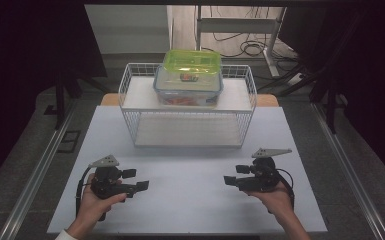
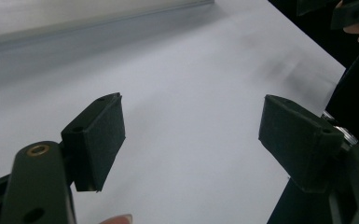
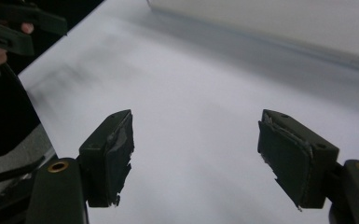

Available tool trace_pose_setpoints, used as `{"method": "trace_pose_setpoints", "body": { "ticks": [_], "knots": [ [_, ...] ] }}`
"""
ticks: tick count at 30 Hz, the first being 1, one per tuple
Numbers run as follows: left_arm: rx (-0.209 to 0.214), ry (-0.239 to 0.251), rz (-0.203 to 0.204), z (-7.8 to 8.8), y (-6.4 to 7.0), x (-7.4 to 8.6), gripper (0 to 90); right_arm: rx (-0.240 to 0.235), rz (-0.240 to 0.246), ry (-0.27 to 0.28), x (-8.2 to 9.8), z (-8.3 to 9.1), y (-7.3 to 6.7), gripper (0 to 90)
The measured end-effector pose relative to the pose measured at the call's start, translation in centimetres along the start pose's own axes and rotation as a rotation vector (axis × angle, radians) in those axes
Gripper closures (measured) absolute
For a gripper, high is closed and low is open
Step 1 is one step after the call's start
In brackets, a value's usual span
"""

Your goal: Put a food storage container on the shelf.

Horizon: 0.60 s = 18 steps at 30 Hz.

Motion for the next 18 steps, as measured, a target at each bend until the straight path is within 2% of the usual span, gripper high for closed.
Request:
{"method": "trace_pose_setpoints", "body": {
  "ticks": [4,8,18],
  "knots": [
    [-0.010,-0.015,-0.004,-0.09,-0.23,0.34,22.1,0.001,-0.002,-0.027,0.64,-0.64,0.10,26.9],
    [-0.005,-0.007,0.001,0.06,-0.26,0.28,22.1,-0.001,-0.005,-0.033,0.77,-0.85,0.17,26.9],
    [-0.011,-0.010,0.002,0.09,-0.37,0.40,22.2,0.004,0.006,-0.017,0.70,-0.72,0.24,26.3]
  ]
}}
Point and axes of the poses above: each handheld gripper's, and its own axes: z roughly backward along the jaws, x roughly out of its underside, y roughly to its right, the point moved 4 cm from there along -z, roughly forward along the jaws, and after that the axes turned 7 degrees about y, right-handed, at the moved point
